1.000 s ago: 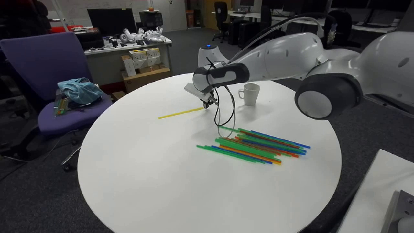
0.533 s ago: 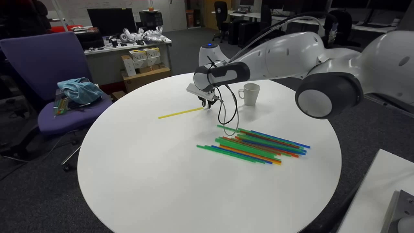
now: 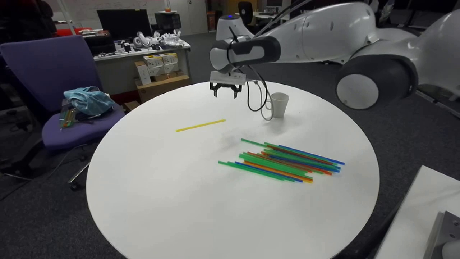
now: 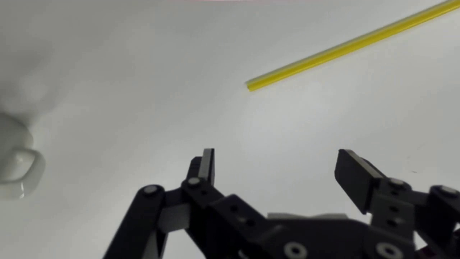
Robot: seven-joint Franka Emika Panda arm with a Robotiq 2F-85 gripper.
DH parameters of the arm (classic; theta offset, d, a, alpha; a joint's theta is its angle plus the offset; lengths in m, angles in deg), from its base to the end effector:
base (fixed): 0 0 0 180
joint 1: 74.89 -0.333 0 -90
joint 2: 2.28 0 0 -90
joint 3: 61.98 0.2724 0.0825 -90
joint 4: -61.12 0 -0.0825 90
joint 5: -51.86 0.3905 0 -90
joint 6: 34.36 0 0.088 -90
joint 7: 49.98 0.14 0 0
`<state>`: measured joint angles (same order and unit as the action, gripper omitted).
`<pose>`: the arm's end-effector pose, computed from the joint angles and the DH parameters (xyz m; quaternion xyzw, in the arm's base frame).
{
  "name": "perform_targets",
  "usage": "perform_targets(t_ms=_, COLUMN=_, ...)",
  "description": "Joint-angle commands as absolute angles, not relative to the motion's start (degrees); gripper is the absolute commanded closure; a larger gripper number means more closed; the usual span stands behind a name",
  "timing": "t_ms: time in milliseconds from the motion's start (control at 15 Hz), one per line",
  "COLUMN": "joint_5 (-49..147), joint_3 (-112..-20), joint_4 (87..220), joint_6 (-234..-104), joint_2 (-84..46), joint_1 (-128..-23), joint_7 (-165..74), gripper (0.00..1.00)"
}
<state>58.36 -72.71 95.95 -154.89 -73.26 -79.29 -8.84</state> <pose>0.8042 -0.0013 0.2090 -0.9264 0.3509 -0.1360 0.0142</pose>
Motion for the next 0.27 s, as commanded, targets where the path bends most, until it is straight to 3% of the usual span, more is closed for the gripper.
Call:
perform_targets(t_ms=0, joint_5=58.4, joint_3=-70.7, joint_4=99.9, joint_6=-150.2, joint_2=-66.1, joint_1=-78.5, joint_7=-21.6, gripper=0.00)
perform_targets(t_ms=200, joint_5=58.4, joint_3=-72.3, joint_4=96.0, joint_6=-152.2, joint_2=-69.9, joint_1=-79.3, joint_7=-16.1, gripper=0.00)
